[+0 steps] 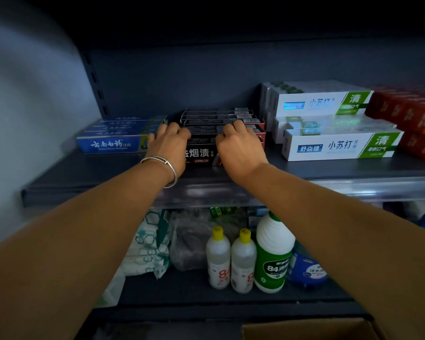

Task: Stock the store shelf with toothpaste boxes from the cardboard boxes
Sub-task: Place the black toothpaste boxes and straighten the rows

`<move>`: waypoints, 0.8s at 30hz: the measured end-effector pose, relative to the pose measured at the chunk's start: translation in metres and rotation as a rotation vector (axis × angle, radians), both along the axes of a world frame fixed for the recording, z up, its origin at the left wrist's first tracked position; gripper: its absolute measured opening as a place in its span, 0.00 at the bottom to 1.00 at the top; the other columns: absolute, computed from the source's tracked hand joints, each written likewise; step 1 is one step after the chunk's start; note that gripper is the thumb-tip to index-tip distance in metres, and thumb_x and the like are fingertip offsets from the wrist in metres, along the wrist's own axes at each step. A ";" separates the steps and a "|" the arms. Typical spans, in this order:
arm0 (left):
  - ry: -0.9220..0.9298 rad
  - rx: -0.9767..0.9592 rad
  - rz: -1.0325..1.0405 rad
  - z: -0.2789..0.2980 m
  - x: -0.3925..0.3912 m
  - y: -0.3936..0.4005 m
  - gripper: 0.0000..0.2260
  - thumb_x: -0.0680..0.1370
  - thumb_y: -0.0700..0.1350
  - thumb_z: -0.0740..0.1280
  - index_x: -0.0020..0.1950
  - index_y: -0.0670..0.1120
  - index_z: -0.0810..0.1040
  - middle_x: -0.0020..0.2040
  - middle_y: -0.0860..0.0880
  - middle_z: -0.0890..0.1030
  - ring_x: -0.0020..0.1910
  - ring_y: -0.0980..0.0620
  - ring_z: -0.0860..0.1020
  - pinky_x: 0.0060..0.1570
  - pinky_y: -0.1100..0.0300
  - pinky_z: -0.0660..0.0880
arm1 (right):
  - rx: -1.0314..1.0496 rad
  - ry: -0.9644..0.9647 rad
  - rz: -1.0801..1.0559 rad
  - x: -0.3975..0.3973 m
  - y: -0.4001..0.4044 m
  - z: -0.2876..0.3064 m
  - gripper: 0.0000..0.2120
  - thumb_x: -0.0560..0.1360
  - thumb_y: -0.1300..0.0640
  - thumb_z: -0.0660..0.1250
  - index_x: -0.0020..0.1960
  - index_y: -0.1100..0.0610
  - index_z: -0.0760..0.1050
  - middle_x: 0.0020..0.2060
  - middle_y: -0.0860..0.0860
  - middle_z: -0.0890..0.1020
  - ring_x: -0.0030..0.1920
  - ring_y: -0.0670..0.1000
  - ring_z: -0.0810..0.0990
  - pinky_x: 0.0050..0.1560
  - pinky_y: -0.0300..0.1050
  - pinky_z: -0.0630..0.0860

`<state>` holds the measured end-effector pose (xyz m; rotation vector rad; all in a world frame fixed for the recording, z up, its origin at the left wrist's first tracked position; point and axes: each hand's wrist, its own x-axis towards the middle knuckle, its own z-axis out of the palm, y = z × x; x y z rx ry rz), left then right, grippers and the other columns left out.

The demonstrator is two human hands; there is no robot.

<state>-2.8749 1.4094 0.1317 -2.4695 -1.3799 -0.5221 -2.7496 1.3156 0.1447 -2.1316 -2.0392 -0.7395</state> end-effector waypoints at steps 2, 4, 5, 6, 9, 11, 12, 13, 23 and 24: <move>-0.016 -0.003 -0.002 0.000 -0.001 0.000 0.24 0.73 0.37 0.69 0.67 0.47 0.68 0.65 0.45 0.67 0.66 0.44 0.63 0.61 0.51 0.62 | 0.007 -0.004 -0.004 -0.001 0.000 0.000 0.14 0.75 0.64 0.59 0.61 0.63 0.72 0.60 0.60 0.71 0.63 0.60 0.66 0.59 0.50 0.66; -0.030 -0.003 0.004 0.001 -0.003 0.001 0.23 0.73 0.37 0.68 0.67 0.48 0.68 0.65 0.46 0.67 0.66 0.44 0.63 0.61 0.51 0.62 | 0.011 -0.006 -0.006 -0.001 -0.001 0.000 0.14 0.76 0.65 0.58 0.60 0.63 0.72 0.60 0.60 0.72 0.63 0.60 0.66 0.59 0.50 0.66; -0.035 -0.001 0.008 0.002 -0.005 0.001 0.23 0.74 0.37 0.68 0.67 0.48 0.68 0.65 0.46 0.67 0.66 0.44 0.63 0.61 0.51 0.62 | 0.011 -0.009 -0.006 -0.001 -0.001 0.000 0.14 0.76 0.65 0.58 0.60 0.63 0.72 0.60 0.60 0.72 0.62 0.60 0.66 0.59 0.50 0.66; -0.038 -0.001 0.012 0.002 -0.006 0.001 0.23 0.74 0.37 0.67 0.67 0.48 0.68 0.65 0.46 0.67 0.66 0.44 0.63 0.61 0.51 0.62 | 0.010 -0.010 -0.006 -0.002 -0.001 0.000 0.14 0.75 0.65 0.58 0.60 0.63 0.72 0.60 0.60 0.72 0.62 0.60 0.66 0.59 0.50 0.66; -0.041 -0.009 0.016 0.001 -0.008 0.000 0.22 0.74 0.37 0.67 0.67 0.48 0.68 0.65 0.46 0.67 0.66 0.44 0.62 0.62 0.50 0.62 | 0.011 -0.015 -0.008 -0.003 -0.001 0.001 0.14 0.76 0.64 0.58 0.60 0.63 0.72 0.59 0.59 0.72 0.62 0.59 0.66 0.59 0.50 0.66; -0.038 -0.008 0.017 0.001 -0.008 -0.001 0.23 0.74 0.37 0.67 0.67 0.48 0.68 0.65 0.46 0.67 0.66 0.44 0.62 0.62 0.49 0.62 | 0.016 -0.025 -0.014 -0.005 -0.001 -0.001 0.13 0.76 0.64 0.57 0.59 0.63 0.73 0.59 0.59 0.73 0.62 0.60 0.67 0.59 0.51 0.66; -0.035 -0.011 0.017 0.001 -0.009 -0.002 0.23 0.74 0.37 0.67 0.67 0.47 0.68 0.65 0.46 0.67 0.66 0.44 0.62 0.63 0.49 0.62 | 0.018 -0.025 -0.016 -0.006 0.000 -0.001 0.13 0.76 0.65 0.57 0.59 0.64 0.73 0.59 0.60 0.73 0.62 0.60 0.67 0.59 0.51 0.66; -0.033 -0.016 0.016 0.001 -0.009 -0.003 0.23 0.73 0.37 0.68 0.67 0.47 0.68 0.65 0.46 0.67 0.66 0.44 0.62 0.63 0.49 0.63 | 0.019 -0.021 -0.018 -0.006 0.000 -0.002 0.13 0.76 0.65 0.56 0.59 0.64 0.73 0.59 0.60 0.73 0.62 0.60 0.67 0.59 0.51 0.65; -0.009 -0.009 -0.005 0.003 -0.022 -0.012 0.25 0.74 0.34 0.64 0.70 0.45 0.66 0.67 0.45 0.66 0.66 0.44 0.63 0.62 0.52 0.63 | 0.015 -0.058 0.030 -0.023 -0.002 0.001 0.14 0.77 0.60 0.55 0.59 0.62 0.73 0.57 0.57 0.75 0.60 0.58 0.67 0.59 0.50 0.63; -0.007 -0.011 -0.008 0.005 -0.026 -0.011 0.25 0.74 0.34 0.63 0.70 0.45 0.65 0.67 0.45 0.66 0.66 0.44 0.63 0.63 0.52 0.63 | 0.009 -0.060 0.041 -0.027 0.000 0.003 0.14 0.78 0.59 0.55 0.59 0.61 0.74 0.58 0.57 0.75 0.61 0.58 0.67 0.60 0.50 0.63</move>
